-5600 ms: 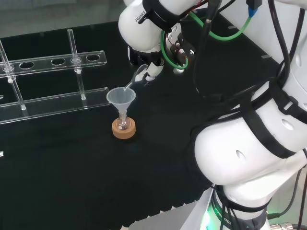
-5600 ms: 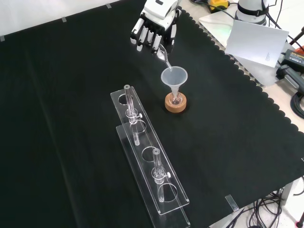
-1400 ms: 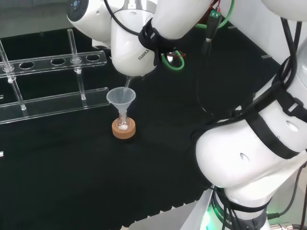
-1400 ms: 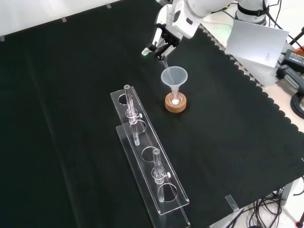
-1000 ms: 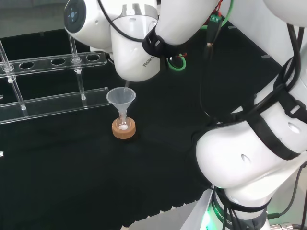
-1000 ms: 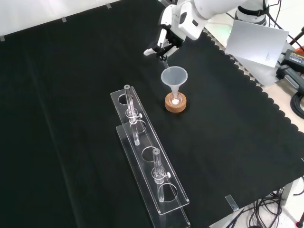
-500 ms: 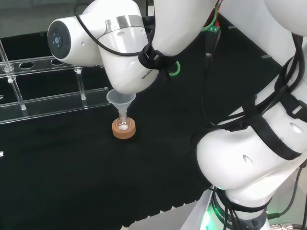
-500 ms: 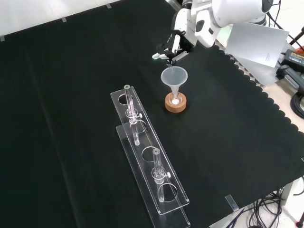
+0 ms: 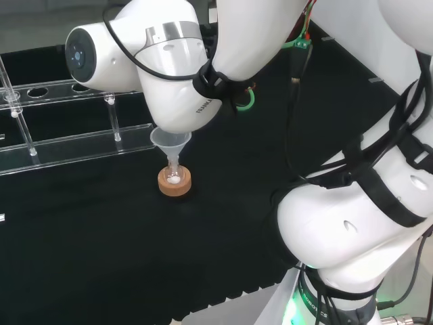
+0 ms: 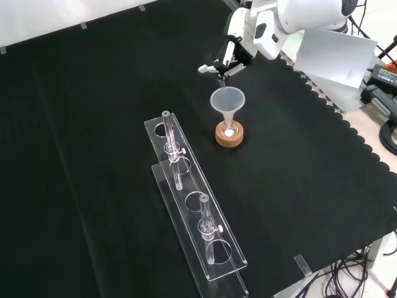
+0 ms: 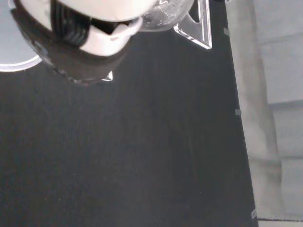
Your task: Pour all the NaCl from the weighing funnel into the round-bottom flask.
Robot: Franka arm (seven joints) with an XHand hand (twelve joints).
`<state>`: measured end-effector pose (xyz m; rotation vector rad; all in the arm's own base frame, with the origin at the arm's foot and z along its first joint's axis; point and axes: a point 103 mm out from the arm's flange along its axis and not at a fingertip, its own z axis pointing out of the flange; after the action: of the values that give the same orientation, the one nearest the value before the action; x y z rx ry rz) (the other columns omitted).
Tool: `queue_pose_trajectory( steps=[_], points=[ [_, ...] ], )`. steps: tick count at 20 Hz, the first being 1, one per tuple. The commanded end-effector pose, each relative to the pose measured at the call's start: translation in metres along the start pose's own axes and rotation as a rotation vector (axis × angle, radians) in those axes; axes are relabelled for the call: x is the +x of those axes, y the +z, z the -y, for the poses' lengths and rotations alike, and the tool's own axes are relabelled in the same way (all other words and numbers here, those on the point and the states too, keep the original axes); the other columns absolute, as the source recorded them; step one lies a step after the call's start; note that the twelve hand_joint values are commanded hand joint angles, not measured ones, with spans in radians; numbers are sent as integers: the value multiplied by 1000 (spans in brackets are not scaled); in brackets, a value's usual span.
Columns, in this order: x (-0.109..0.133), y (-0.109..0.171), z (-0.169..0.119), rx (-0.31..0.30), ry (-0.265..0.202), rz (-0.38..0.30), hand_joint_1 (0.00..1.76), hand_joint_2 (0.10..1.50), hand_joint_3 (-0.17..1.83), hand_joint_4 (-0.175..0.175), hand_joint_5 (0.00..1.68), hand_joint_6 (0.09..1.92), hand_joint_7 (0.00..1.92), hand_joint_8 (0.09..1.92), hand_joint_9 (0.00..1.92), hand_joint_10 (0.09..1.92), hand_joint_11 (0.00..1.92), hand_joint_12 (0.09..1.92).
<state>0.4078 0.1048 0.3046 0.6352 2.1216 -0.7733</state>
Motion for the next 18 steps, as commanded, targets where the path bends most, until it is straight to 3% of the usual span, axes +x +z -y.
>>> queue_pose_trajectory(
  steps=[1, 8, 10, 14, 16, 18],
  points=[
    [-10, 18, 18, -42, 124, -153, 1113, 786, 348, 175, 1371, 368, 1631, 87, 1108, 168, 0, 1590],
    [-9, 32, 37, -64, 210, -280, 1112, 786, 348, 175, 1368, 374, 1631, 87, 1125, 173, 0, 1590],
    [-11, 42, 41, -82, 266, -348, 1112, 786, 348, 175, 1367, 376, 1631, 87, 1123, 172, 0, 1590],
    [-15, 56, 47, -116, 320, -443, 1112, 787, 348, 175, 1366, 379, 1632, 87, 1122, 170, 0, 1590],
    [-20, 65, 50, -136, 354, -524, 1111, 787, 348, 175, 1365, 380, 1632, 87, 1121, 169, 0, 1590],
    [-22, 70, 49, -142, 370, -551, 1111, 787, 348, 175, 1364, 382, 1632, 87, 1121, 169, 1, 1590]
  ],
)
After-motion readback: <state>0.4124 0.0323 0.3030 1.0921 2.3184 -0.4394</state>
